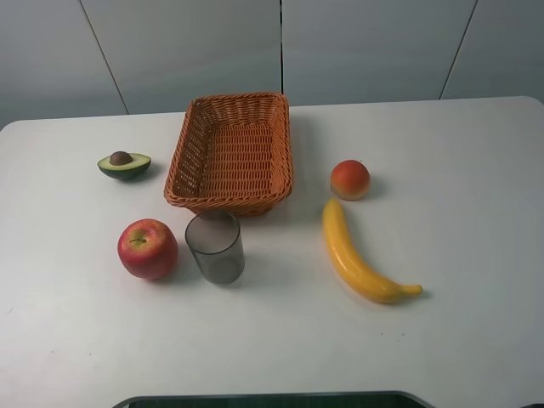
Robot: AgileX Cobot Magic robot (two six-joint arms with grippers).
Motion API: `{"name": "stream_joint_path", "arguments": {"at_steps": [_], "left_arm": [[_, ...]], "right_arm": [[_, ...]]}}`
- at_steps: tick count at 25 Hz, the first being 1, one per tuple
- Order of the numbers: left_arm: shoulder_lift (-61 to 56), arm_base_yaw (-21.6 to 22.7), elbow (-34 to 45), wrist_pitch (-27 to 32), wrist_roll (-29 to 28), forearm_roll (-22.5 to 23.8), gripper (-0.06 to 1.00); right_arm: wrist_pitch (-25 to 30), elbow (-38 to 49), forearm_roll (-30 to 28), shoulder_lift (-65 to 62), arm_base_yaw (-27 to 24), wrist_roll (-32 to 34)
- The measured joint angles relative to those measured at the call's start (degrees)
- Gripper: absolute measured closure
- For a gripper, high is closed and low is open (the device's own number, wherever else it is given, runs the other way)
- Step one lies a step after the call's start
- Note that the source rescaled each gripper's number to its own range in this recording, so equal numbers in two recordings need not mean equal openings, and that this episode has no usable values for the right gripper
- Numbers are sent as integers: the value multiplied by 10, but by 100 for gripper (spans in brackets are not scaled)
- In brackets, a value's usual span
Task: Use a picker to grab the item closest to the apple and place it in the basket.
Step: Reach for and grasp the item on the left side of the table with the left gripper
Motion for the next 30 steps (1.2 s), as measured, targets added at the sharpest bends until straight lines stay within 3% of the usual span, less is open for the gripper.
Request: {"name": "stream_joint_path", "arguments": {"at_steps": [14,16,22,30], "left_arm": [[0,0,0,0,4,-5,-5],[6,0,-4,-5,35,-23,-5],[130,0,-35,-65,156,-136,-5],[342,0,-93,-104,233,-158,-5]], "right_arm": [[0,0,0,0,0,0],[0,0,0,0,0,0],[0,0,0,0,0,0],[0,0,0,0,0,0]]}}
